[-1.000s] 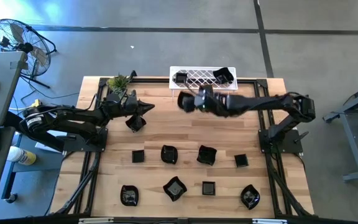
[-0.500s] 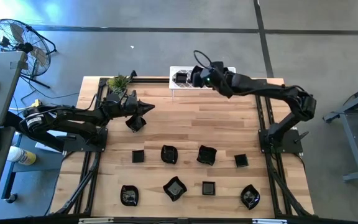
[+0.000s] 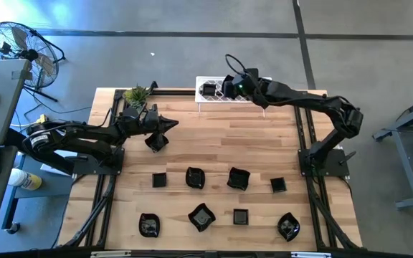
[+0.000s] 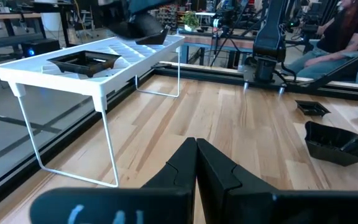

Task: Pick & Place Mini shaped plates
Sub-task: Put the leaf shaped plate on the shelf

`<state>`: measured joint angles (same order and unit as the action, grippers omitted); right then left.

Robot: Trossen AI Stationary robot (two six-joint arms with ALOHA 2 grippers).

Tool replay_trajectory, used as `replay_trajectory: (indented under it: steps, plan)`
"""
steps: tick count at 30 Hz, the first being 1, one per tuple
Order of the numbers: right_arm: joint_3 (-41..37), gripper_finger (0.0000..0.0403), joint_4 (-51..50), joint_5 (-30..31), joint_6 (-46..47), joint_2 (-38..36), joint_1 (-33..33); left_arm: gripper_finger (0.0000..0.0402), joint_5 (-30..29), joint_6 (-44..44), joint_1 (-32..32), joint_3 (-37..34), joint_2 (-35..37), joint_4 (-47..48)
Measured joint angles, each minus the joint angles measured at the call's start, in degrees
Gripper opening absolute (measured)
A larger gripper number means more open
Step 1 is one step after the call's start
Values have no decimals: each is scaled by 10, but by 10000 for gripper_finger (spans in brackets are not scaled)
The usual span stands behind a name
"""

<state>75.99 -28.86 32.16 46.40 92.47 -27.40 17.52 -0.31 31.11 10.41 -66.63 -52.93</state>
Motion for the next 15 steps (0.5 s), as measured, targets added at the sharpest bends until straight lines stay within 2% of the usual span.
replay_trajectory:
  steps: [9, 15]
  plan:
    - [0, 13, 9, 5, -2, 20, -8, 4, 0, 0, 0, 0, 0, 4]
    - [0, 30, 12, -9, -14, 21, -19, 4, 0, 0, 0, 0, 0, 4]
